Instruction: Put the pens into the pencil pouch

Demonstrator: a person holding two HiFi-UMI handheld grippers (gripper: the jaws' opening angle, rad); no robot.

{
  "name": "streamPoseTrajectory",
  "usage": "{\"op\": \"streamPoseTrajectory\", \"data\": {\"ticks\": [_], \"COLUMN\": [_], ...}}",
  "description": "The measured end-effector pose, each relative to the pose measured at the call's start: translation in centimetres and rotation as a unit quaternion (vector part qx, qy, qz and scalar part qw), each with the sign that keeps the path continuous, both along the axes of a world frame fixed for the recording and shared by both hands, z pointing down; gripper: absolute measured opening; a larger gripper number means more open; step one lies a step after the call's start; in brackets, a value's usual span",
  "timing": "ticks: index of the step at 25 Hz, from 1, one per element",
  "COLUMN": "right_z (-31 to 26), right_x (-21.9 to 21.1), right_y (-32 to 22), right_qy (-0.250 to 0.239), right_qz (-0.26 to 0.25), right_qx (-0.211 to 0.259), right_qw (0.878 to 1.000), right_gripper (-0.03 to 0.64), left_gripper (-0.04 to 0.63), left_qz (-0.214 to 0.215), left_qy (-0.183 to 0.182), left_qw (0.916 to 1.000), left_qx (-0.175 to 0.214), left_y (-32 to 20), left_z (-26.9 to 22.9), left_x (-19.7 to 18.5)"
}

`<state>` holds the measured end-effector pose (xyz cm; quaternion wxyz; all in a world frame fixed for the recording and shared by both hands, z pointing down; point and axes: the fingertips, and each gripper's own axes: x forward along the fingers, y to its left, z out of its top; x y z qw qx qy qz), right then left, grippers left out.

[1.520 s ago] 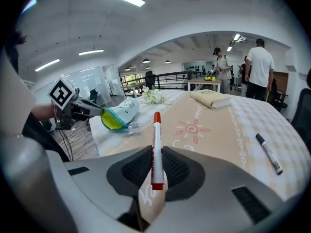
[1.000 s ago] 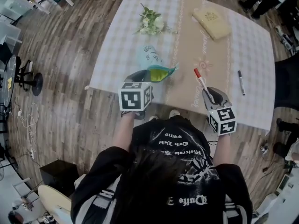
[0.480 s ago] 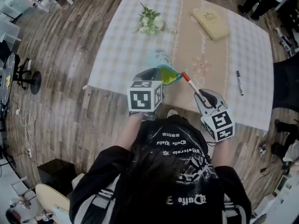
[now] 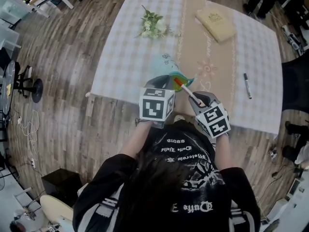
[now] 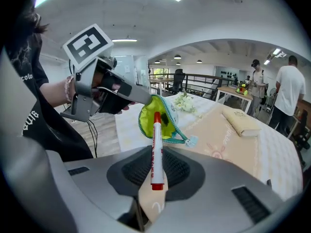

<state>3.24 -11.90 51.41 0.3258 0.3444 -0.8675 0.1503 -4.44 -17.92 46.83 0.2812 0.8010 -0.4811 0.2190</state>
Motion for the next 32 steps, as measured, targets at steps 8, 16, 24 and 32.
{"op": "streamPoseTrajectory", "data": {"ticks": [8, 16, 24, 32], "right_z": [2.3, 3.8, 4.8, 4.6], "right_x": [-1.9, -3.4, -3.5, -3.4], "right_y": [-2.4, -4.1, -5.7, -5.9], "right_qy": [-0.005, -0.034, -0.039, -0.046], "right_qz": [0.004, 0.019, 0.05, 0.05], "right_qx": [-0.033, -0.055, -0.051, -0.034], "right_qw": [0.999, 0.998, 0.997, 0.997], "right_gripper": [0.077, 0.078, 0.08, 0.114], "left_gripper": [0.038, 0.038, 0.038, 0.038], "left_qz": [0.041, 0.08, 0.078, 0.07], "left_qy": [0.002, 0.01, 0.048, 0.054], "left_qw": [0.999, 0.9959, 0.9927, 0.9934], "left_qx": [-0.018, -0.042, -0.078, -0.074], "left_y": [0.6, 2.0, 2.8, 2.6], "left_z": [1.2, 2.6, 3.5, 3.6], "left_x": [1.7, 2.9, 3.1, 2.9]}}
